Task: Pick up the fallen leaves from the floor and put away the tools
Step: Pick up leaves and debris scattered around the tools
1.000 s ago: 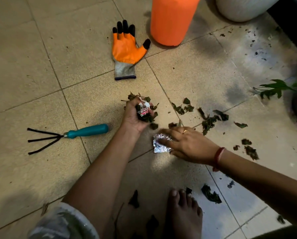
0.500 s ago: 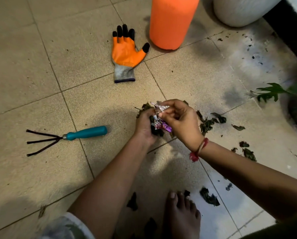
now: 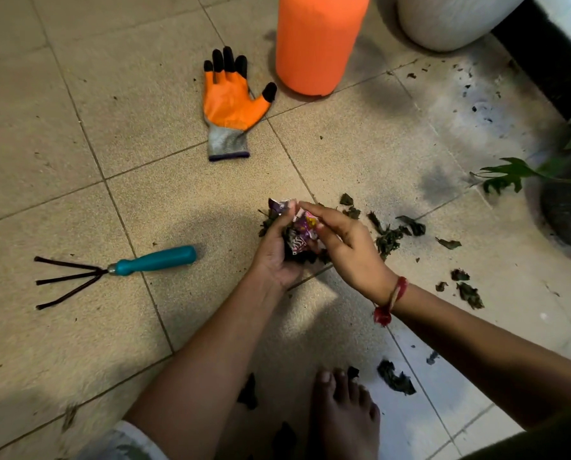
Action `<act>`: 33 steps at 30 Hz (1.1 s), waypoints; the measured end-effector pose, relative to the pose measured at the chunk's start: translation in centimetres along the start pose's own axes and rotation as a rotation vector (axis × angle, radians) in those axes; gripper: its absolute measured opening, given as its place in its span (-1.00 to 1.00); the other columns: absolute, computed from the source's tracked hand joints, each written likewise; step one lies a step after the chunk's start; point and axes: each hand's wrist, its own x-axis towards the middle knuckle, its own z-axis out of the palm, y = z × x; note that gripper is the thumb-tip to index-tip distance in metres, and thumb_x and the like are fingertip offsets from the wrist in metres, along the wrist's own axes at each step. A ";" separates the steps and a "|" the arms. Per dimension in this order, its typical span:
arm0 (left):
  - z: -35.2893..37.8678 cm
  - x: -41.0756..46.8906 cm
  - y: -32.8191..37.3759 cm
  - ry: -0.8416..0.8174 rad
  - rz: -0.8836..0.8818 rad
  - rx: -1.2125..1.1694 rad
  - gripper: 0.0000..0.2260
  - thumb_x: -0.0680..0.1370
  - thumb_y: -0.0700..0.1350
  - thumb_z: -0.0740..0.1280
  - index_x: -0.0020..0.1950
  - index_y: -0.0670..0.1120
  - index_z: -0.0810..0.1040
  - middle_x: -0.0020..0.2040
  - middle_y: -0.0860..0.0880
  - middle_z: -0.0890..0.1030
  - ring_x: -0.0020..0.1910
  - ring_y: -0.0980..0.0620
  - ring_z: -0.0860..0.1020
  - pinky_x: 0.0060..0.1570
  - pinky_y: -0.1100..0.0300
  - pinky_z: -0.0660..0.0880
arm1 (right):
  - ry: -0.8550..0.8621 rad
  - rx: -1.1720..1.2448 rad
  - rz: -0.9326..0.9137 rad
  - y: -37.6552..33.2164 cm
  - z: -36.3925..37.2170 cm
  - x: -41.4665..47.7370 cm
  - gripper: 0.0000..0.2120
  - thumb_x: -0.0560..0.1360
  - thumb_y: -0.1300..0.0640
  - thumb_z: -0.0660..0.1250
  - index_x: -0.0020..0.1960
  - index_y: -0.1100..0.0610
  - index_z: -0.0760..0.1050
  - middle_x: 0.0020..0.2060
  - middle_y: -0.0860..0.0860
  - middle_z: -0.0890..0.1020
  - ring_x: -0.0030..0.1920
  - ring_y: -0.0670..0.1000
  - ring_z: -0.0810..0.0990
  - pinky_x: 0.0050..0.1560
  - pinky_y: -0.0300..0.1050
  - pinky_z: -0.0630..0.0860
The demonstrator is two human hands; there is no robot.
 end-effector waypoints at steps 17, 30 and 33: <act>1.1 0.8 0.3 0.037 0.013 -0.203 -0.63 0.63 -0.03 0.12 -0.32 -0.10 0.50 -0.49 0.05 0.47 -0.58 0.18 0.41 -0.68 0.43 0.26 | 0.594 -0.720 0.611 13.0 -9.0 -11.6 -0.13 0.42 -0.50 -0.16 0.55 0.00 -0.08 0.55 0.09 -0.03 0.53 0.09 -0.04 0.47 0.25 -0.19; 0.3 0.0 2.8 0.132 0.053 -0.195 -0.74 0.60 -0.03 0.18 -0.23 -0.12 0.41 -0.49 0.01 0.47 -0.58 0.15 0.43 -0.71 0.37 0.31 | 0.051 -0.696 0.062 8.8 -7.1 1.0 -0.21 0.40 -0.45 0.01 0.50 -0.04 0.11 0.50 -0.01 0.13 0.44 0.12 0.16 0.37 0.24 0.23; 0.1 -0.1 3.3 0.151 0.061 -0.190 -0.76 0.59 -0.04 0.21 -0.24 -0.12 0.43 -0.47 -0.01 0.48 -0.58 0.14 0.44 -0.71 0.37 0.32 | -0.083 -0.828 -0.092 8.5 -4.3 0.5 -0.08 0.32 -0.55 -0.04 0.53 -0.04 0.07 0.52 0.03 0.10 0.49 0.13 0.07 0.45 0.23 -0.04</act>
